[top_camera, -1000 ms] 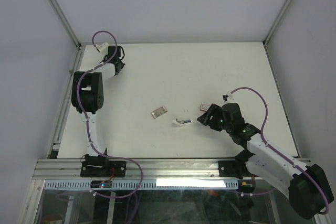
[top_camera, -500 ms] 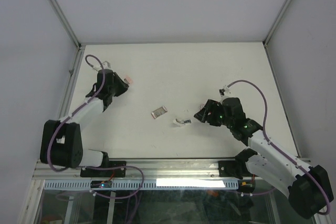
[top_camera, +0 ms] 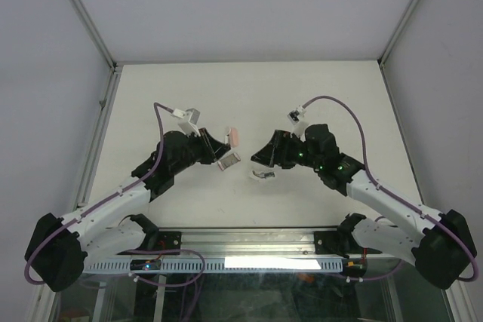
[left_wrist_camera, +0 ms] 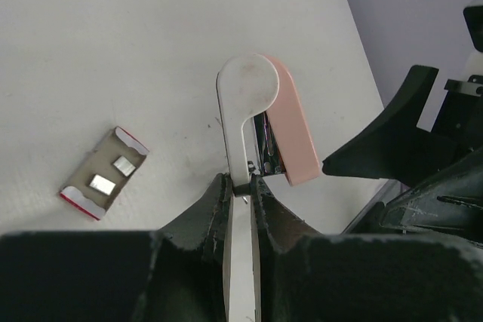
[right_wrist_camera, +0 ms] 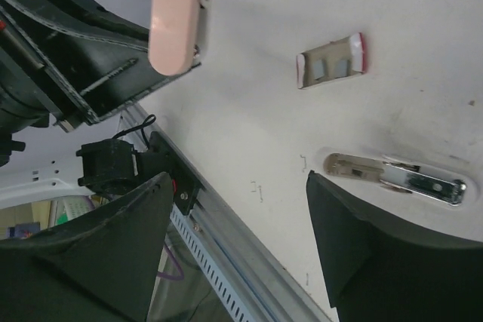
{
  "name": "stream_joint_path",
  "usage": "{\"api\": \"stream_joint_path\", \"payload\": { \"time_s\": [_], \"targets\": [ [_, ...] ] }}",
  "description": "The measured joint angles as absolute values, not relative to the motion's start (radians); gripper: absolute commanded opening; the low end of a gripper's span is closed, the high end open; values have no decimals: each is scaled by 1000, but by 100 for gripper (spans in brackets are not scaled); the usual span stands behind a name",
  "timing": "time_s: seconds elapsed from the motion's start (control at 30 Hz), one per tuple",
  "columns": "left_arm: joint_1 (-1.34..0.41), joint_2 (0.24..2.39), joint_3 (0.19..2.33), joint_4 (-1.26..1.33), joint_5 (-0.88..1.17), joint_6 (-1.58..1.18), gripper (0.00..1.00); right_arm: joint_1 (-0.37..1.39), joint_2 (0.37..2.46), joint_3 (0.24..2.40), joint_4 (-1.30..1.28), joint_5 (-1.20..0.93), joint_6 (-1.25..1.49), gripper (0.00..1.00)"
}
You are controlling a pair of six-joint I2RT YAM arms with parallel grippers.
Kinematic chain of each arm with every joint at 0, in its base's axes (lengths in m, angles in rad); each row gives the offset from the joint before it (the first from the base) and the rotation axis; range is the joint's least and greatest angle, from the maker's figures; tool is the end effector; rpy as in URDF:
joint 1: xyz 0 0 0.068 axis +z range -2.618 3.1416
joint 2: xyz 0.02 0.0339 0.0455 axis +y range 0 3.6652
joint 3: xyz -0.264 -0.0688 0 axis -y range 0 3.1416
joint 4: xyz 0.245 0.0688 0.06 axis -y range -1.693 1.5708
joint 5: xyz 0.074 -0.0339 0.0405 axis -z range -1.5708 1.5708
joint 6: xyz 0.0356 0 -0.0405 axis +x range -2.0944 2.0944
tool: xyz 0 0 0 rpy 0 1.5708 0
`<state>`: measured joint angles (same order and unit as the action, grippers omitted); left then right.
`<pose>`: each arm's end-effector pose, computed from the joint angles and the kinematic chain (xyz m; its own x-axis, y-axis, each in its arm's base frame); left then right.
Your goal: Load the staples into the stapler
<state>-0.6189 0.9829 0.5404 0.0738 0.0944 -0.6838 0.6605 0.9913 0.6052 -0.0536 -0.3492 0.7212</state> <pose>0.1795 -0.1320 0.2430 -0.6377 -0.3180 -0.7016 0.3178 0.7211 -0.6156 0.1680 0.1460 0.2520 -0.7945 0.1684 -0.5834 -0.3946 0.5871 0.7069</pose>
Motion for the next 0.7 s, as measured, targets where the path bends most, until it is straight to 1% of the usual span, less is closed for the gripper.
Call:
{"api": "stream_joint_path", "payload": {
  "time_s": [0.1, 0.27, 0.3, 0.4, 0.43, 0.57, 0.7],
  "targets": [
    [-676, 983, 540, 84, 68, -690, 0, 701, 1023, 644, -35, -346, 734, 74],
    [-773, 1004, 541, 106, 1, -684, 0, 746, 1075, 693, -12, -334, 748, 70],
    [-790, 1013, 542, 106, -11, -682, 0, 747, 1086, 699, -11, -330, 751, 68],
    [-833, 1040, 545, 105, -51, -666, 0, 753, 1122, 714, -4, -316, 760, 55],
    [-841, 1045, 546, 105, -57, -663, 0, 756, 1132, 716, -2, -311, 762, 53],
    [-865, 1053, 554, 107, -90, -656, 0, 768, 1154, 718, -4, -295, 770, 51],
    [-870, 1053, 555, 120, -104, -654, 0, 770, 1160, 718, -5, -275, 776, 47]
  ]
}}
